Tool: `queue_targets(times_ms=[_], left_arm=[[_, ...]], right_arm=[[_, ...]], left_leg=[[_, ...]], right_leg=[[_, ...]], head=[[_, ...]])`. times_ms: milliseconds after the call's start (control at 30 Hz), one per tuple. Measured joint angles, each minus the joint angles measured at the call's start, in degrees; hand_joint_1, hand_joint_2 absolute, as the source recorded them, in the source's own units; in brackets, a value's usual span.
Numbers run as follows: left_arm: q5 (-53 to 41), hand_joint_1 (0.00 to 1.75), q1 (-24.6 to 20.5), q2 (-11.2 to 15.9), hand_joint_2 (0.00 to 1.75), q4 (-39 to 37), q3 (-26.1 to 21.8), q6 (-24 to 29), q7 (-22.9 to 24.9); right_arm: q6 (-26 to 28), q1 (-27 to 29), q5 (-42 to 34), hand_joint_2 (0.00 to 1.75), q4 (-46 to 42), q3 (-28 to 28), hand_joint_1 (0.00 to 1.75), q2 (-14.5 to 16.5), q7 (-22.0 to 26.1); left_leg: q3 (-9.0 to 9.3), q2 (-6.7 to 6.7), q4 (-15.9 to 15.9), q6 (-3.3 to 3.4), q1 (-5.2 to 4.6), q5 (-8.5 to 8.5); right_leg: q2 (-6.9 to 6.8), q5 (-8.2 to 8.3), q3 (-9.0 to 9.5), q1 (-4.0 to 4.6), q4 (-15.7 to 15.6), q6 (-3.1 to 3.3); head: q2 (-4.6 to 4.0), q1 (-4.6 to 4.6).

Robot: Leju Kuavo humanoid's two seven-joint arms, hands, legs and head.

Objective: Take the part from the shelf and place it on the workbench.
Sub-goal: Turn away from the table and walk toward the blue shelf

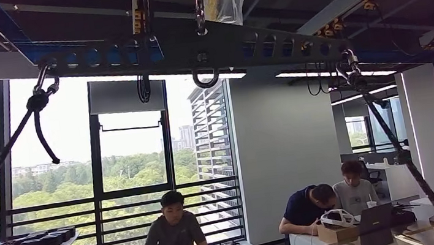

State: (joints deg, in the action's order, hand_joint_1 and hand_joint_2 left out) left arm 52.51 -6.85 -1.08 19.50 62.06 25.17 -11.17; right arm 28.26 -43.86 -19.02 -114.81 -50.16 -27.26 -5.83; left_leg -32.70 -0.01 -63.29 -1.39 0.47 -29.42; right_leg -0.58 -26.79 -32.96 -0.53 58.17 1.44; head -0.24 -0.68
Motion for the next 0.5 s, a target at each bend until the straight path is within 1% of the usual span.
queue_targets(times_ms=[33, 67, 100, 167, 200, 233, 267, 300, 333, 367, 400, 433, 467, 500], left_arm=[[0.1, 0.00, -0.1, 0.0, 0.00, 0.0, 0.0, 0.0, 0.0], [0.1, 0.00, -0.1, 0.0, 0.00, 0.0, 0.0, 0.0, -0.1], [0.2, 0.00, 0.0, 0.0, 0.00, 0.0, 0.0, 0.0, -0.2], [0.3, 0.00, 0.0, 0.0, 0.00, 0.0, 0.0, 0.1, -0.3], [0.3, 0.00, 0.0, 0.0, 0.00, 0.0, 0.0, 0.1, -0.3], [0.4, 0.00, -0.1, 0.0, 0.00, 0.0, 0.1, 0.1, -0.3], [0.4, 0.00, -0.1, 0.0, 0.00, 0.0, 0.1, 0.0, -0.3], [0.4, 0.00, -0.1, 0.0, 0.00, 0.0, 0.1, 0.0, -0.3], [0.4, 0.00, -0.1, 0.0, 0.00, 0.0, 0.1, 0.0, -0.3], [0.5, 0.00, -0.1, 0.0, 0.00, 0.0, 0.1, 0.0, -0.3], [0.5, 0.00, 0.0, 0.0, 0.00, 0.0, 0.1, 0.0, -0.3], [0.5, 0.00, 0.0, 0.0, 0.00, 0.0, 0.1, 0.1, -0.3], [0.5, 0.00, 0.0, 0.0, 0.00, 0.0, 0.1, 0.0, -0.3], [0.5, 0.00, -0.1, 0.0, 0.00, 0.0, 0.1, 0.0, -0.3]], right_arm=[[0.0, 0.0, 0.0, 0.00, 0.0, 0.0, 0.00, 0.0, 0.0], [0.0, 0.0, 0.0, 0.00, 0.0, 0.0, 0.00, 0.0, 0.0], [0.0, 0.0, 0.1, 0.00, 0.0, 0.0, 0.00, 0.0, 0.0], [0.0, 0.0, 0.1, 0.00, 0.0, 0.1, 0.00, 0.0, -0.1], [0.0, -0.1, 0.1, 0.00, 0.0, 0.1, 0.00, 0.0, -0.1], [0.0, -0.1, 0.1, 0.00, 0.0, 0.1, 0.00, -0.1, -0.1], [0.0, 0.0, 0.1, 0.00, 0.0, 0.1, 0.00, -0.1, -0.2], [0.0, 0.0, 0.1, 0.00, 0.0, 0.1, 0.00, -0.1, -0.2], [0.0, 0.2, 0.1, 0.00, 0.0, 0.1, 0.00, -0.1, -0.3], [0.0, 0.3, 0.1, 0.00, 0.0, 0.1, 0.00, -0.1, -0.3], [0.0, 0.3, 0.1, 0.00, 0.0, 0.0, 0.00, -0.1, -0.3], [0.0, 0.3, 0.1, 0.00, 0.0, 0.0, 0.00, -0.1, -0.3], [0.0, 0.3, 0.1, 0.00, 0.0, 0.1, 0.00, -0.1, -0.3], [0.0, 0.2, 0.1, 0.00, 0.0, 0.1, 0.00, -0.1, -0.3]], left_leg=[[1.43, -0.02, 2.8, 0.31, -0.07, 0.72], [2.05, -0.04, 4.4, 0.63, -0.19, 0.91], [2.01, -0.05, 4.8, 0.97, -0.35, 0.82], [1.69, 0.00, 5.2, 1.74, -0.38, 1.42], [1.55, 0.03, 5.5, 2.15, -0.29, 1.82], [1.33, 0.06, 5.7, 2.54, -0.15, 2.25], [1.05, 0.10, 5.9, 2.79, -0.06, 2.63], [0.69, 0.10, 5.9, 2.97, -0.09, 2.90], [0.30, 0.11, 5.9, 3.04, -0.12, 3.14], [-0.07, 0.12, 5.8, 3.04, -0.16, 3.37], [-0.43, 0.13, 5.7, 3.01, -0.20, 3.58], [-0.74, 0.13, 5.6, 2.93, -0.22, 3.75], [-0.98, 0.12, 5.5, 2.81, -0.24, 3.90], [-1.19, 0.12, 5.3, 2.64, -0.27, 4.03]], right_leg=[[0.01, 0.09, -0.21, 0.09, 0.2, -0.26], [0.02, 0.23, -0.42, 0.14, 0.3, -0.59], [0.03, 0.43, -0.62, 0.15, 0.3, -0.97], [0.07, 0.67, -0.87, -0.05, 0.2, -1.67], [0.10, 0.08, -1.17, -0.10, 0.7, -1.99], [0.15, -1.25, -1.84, -0.14, 2.2, -2.26], [0.19, -3.25, -2.93, -0.19, 4.9, -2.49], [0.20, -5.46, -4.31, -0.22, 8.5, -2.70], [0.20, -7.24, -5.59, -0.26, 12.1, -2.85], [0.20, -8.10, -6.29, -0.27, 14.4, -2.94], [0.20, -7.83, -6.03, -0.27, 14.8, -2.95], [0.20, -6.60, -4.70, -0.26, 13.0, -2.85], [0.19, -4.86, -2.53, -0.23, 9.4, -2.65], [0.16, -3.56, -0.24, -0.15, 5.5, -2.35]], head=[[0.00, -0.02], [0.00, 0.03], [0.00, 0.08], [0.00, 0.16], [0.00, 0.22], [0.00, 0.30], [0.00, 0.44], [0.00, 0.60], [0.00, 0.72], [0.00, 0.84], [0.00, 0.92], [0.00, 0.99], [0.00, 1.06], [0.00, 1.10]])
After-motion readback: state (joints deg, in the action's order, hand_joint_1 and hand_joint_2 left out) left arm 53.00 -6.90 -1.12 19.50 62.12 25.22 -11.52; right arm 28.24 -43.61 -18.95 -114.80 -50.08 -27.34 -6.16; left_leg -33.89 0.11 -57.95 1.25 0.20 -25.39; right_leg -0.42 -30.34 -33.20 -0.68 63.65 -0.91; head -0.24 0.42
